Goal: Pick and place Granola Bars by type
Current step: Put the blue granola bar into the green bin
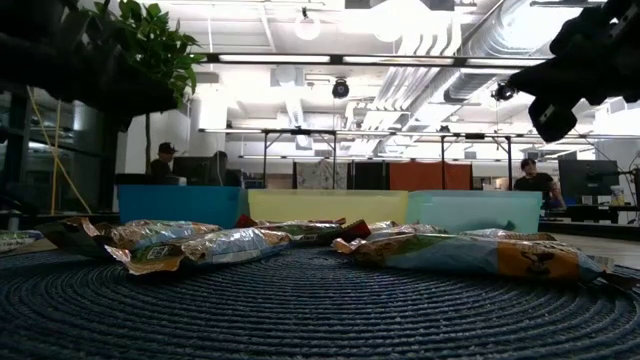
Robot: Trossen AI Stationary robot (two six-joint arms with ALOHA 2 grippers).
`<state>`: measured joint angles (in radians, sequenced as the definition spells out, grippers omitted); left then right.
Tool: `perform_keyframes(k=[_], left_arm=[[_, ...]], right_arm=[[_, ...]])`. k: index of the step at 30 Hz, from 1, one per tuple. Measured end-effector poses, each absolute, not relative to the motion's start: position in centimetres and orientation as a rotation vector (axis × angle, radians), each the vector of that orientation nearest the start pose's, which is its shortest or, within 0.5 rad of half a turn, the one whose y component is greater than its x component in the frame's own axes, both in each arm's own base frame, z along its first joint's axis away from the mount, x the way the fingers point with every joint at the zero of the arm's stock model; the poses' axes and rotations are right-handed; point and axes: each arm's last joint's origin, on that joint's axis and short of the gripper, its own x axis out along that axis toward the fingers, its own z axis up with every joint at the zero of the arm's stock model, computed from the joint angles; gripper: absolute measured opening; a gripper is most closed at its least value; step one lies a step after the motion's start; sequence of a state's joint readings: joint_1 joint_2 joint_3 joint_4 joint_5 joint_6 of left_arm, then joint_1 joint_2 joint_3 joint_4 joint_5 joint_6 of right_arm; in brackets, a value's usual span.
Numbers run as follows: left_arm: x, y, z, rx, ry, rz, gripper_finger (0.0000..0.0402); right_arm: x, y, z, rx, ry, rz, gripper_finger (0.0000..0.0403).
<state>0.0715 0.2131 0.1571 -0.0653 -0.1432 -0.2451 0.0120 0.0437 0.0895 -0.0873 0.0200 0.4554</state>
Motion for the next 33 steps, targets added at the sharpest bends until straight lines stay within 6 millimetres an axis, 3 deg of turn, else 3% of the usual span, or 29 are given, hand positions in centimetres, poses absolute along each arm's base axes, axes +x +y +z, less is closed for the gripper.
perform_keyframes(k=[8,25,33], left_arm=[[9.6,1.1,22.2,-0.287,0.134,0.238,0.0131],[3.8,0.7,31.6,-0.792,0.151,0.300,0.0131],[4.8,0.5,32.6,-1.044,0.338,0.355,0.0131]], right_arm=[[9.5,0.1,18.0,0.467,0.045,-0.021,0.0000],[9.5,0.0,17.9,0.473,0.050,-0.052,0.0000],[9.5,0.0,17.4,0.468,0.098,-0.064,0.0000]])
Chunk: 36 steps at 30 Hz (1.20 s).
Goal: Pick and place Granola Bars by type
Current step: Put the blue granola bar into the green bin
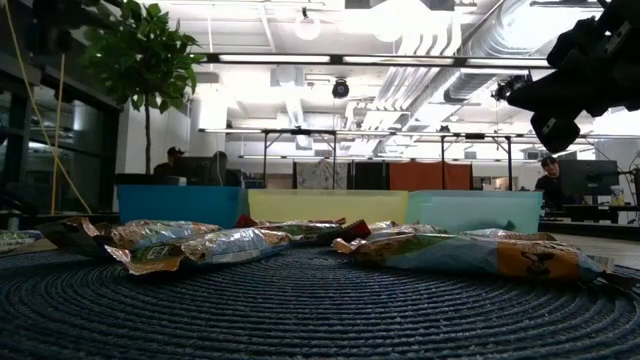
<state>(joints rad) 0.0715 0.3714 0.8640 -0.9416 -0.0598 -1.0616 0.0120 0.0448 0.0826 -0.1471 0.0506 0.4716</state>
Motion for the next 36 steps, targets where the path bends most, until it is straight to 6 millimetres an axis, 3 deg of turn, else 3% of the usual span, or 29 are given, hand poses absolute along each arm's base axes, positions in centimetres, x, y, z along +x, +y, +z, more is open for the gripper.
perform_keyframes(k=[8,17,28,32,36], left_arm=[[7.5,0.4,32.1,-1.210,0.588,0.448,0.0131],[7.5,0.0,32.3,-1.303,0.624,0.463,0.0131],[7.0,-1.1,37.2,-1.251,0.545,0.409,0.0131],[8.5,-2.2,37.8,-1.244,0.621,0.400,0.0131],[10.8,-4.3,37.0,-1.250,0.739,0.433,0.0131]], right_arm=[[9.5,0.0,17.4,0.418,0.099,-0.061,0.0000],[9.5,0.0,17.4,0.362,0.100,-0.058,0.0000],[9.5,0.0,17.4,0.354,0.100,-0.057,0.0000],[9.5,0.0,17.4,0.354,0.100,-0.057,0.0000],[9.5,0.0,17.4,0.354,0.100,-0.057,0.0000]])
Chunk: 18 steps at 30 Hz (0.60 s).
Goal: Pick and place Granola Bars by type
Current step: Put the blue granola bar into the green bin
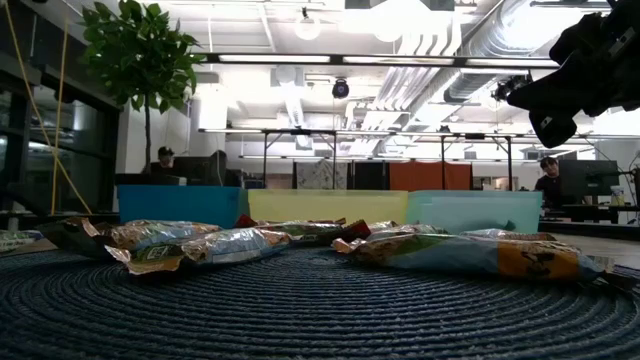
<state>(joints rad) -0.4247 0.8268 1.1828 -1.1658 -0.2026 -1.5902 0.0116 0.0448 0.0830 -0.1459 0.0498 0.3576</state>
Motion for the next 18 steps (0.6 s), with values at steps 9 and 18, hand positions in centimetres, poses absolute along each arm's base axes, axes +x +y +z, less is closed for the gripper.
perform_keyframes(k=[9,18], left_arm=[[14.1,-10.5,33.1,-1.255,0.919,0.733,0.0131],[16.8,-14.6,29.1,-1.237,0.987,0.971,0.0131]], right_arm=[[9.5,0.0,17.4,0.354,0.099,-0.057,0.0000],[9.5,0.0,17.4,0.354,0.100,-0.057,0.0000]])
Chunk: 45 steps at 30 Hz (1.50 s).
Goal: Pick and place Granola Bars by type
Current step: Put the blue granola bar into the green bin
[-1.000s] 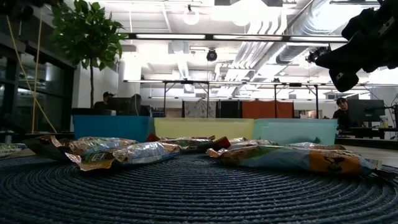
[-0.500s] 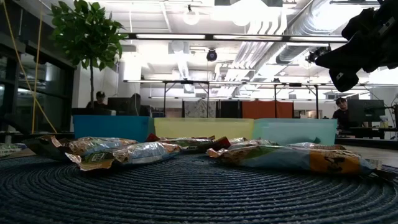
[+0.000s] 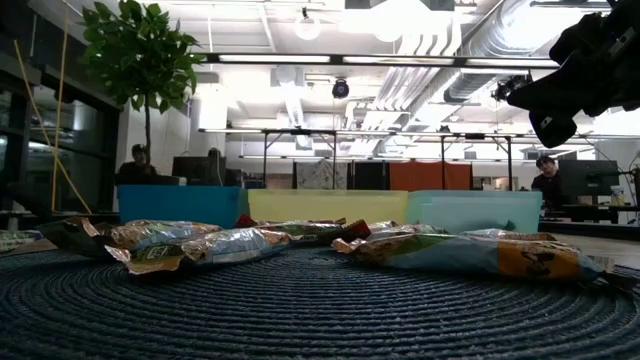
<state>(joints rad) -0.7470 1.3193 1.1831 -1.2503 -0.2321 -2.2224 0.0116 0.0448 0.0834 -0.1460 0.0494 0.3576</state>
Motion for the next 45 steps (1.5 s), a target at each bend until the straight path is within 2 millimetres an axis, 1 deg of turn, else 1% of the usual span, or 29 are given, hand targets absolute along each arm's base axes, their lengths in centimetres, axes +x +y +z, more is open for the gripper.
perform_keyframes(k=[7,17,27,30,36,39,42,45], left_arm=[[18.6,-16.5,26.9,-1.204,1.045,0.993,0.0131],[20.9,-18.6,23.9,-1.201,1.049,0.997,0.0131],[21.9,-19.7,21.2,-1.120,1.108,1.031,0.0136],[22.3,-20.0,20.5,-1.104,1.116,1.024,0.0158],[22.4,-20.1,19.5,-1.062,1.128,1.069,0.0235],[22.5,-20.2,19.0,-1.047,1.132,1.089,0.0266],[22.5,-20.2,18.1,-1.057,1.142,1.105,0.0282],[22.3,-19.7,16.6,-1.092,1.176,1.122,0.0284]], right_arm=[[9.5,0.0,17.4,0.354,0.099,-0.057,0.0000],[9.5,0.0,17.4,0.354,0.100,-0.057,0.0000],[9.5,0.0,17.4,0.354,0.100,-0.057,0.0000],[9.5,0.0,17.4,0.354,0.100,-0.057,0.0000],[9.5,0.0,17.4,0.354,0.100,-0.057,0.0000],[9.5,0.0,17.4,0.354,0.100,-0.057,0.0000],[9.5,0.0,17.4,0.354,0.100,-0.057,0.0000],[9.5,0.0,17.4,0.354,0.100,-0.057,0.0000]])
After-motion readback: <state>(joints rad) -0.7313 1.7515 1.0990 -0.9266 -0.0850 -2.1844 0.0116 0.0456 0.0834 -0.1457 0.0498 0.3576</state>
